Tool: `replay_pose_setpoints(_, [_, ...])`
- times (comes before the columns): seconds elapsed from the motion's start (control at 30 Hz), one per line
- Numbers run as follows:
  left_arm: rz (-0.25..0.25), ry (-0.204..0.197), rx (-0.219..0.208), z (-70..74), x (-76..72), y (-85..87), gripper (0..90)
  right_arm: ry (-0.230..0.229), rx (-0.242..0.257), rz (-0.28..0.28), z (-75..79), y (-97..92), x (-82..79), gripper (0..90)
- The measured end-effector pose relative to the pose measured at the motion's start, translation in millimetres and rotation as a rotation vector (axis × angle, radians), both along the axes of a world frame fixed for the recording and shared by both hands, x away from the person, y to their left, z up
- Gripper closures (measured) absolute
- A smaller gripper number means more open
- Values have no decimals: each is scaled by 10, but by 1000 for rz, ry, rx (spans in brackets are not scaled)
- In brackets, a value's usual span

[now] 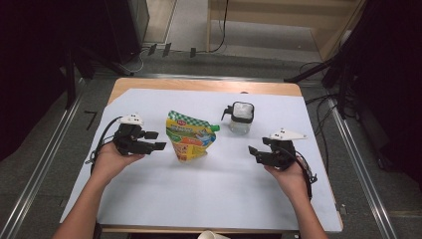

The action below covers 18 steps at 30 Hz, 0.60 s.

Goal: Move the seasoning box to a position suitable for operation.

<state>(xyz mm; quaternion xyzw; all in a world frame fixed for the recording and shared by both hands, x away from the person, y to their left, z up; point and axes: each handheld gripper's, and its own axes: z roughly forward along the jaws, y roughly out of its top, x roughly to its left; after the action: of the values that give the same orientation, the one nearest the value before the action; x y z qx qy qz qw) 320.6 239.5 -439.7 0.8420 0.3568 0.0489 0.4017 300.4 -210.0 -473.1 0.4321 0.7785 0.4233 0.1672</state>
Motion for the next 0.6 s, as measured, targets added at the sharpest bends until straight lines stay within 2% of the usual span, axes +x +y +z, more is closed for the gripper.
replay_pose_setpoints(0.6, [-14,-3,19,-20,5,5,402,9,-14,14,-13,48,-8,374])
